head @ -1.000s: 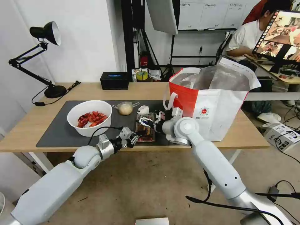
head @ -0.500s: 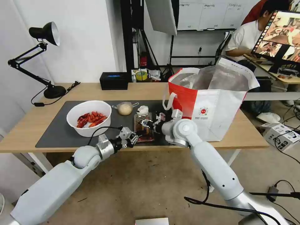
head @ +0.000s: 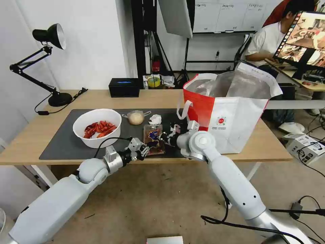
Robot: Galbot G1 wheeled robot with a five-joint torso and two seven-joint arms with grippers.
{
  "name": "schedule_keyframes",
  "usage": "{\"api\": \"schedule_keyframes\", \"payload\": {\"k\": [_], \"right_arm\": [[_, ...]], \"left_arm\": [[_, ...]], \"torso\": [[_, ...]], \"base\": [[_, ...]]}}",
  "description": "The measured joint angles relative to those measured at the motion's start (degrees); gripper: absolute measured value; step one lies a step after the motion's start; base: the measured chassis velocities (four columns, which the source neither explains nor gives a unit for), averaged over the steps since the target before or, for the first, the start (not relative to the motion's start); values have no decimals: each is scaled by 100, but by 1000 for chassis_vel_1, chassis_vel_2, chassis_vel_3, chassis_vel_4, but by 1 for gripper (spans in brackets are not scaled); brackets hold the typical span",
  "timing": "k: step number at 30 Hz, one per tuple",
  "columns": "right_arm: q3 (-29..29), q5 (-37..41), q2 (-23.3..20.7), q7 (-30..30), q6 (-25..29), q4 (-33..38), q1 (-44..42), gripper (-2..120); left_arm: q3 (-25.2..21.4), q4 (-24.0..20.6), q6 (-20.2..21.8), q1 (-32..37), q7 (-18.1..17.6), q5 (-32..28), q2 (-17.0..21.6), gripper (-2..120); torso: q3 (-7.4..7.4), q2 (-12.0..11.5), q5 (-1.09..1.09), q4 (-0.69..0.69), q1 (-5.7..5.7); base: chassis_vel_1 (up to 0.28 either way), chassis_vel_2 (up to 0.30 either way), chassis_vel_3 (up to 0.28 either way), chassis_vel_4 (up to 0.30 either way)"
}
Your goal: Pick up the trash from the table and place it into the takeout bag.
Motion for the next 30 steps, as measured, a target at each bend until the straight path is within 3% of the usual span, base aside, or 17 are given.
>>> {"api": "schedule_keyframes", "payload": {"k": [8, 16, 26, 29, 30], "right_arm": [[23, -147, -21, -210, 93, -9, 90, 0], [17, -156, -14, -339, 113, 103, 66, 0], [67, -158, -92, -574, 167, 548, -181, 0], [83, -157, -184, -969, 329, 779, -296, 0], [83, -157, -184, -969, 329, 779, -296, 0]], "left_arm": [[-461, -199, -14, 399, -13, -55, 245, 0], [-1350, -603, -173, 1362, 20, -88, 506, 0], [-2631, -1194, -232, 2655, -79, -100, 471, 1], [-3316, -1470, -226, 3278, -68, -237, 371, 18], [-3316, -1470, -226, 3278, -68, -237, 371, 18]], "torso": [[1, -2, -1, -2, 0], [1, -2, -1, -1, 0], [0, -1, -1, -2, 0], [0, -1, -1, -1, 0], [0, -1, -1, -1, 0]], "base": [[0, 0, 0, 0], [0, 0, 0, 0], [0, 0, 0, 0], [0, 0, 0, 0], [0, 0, 0, 0]]}}
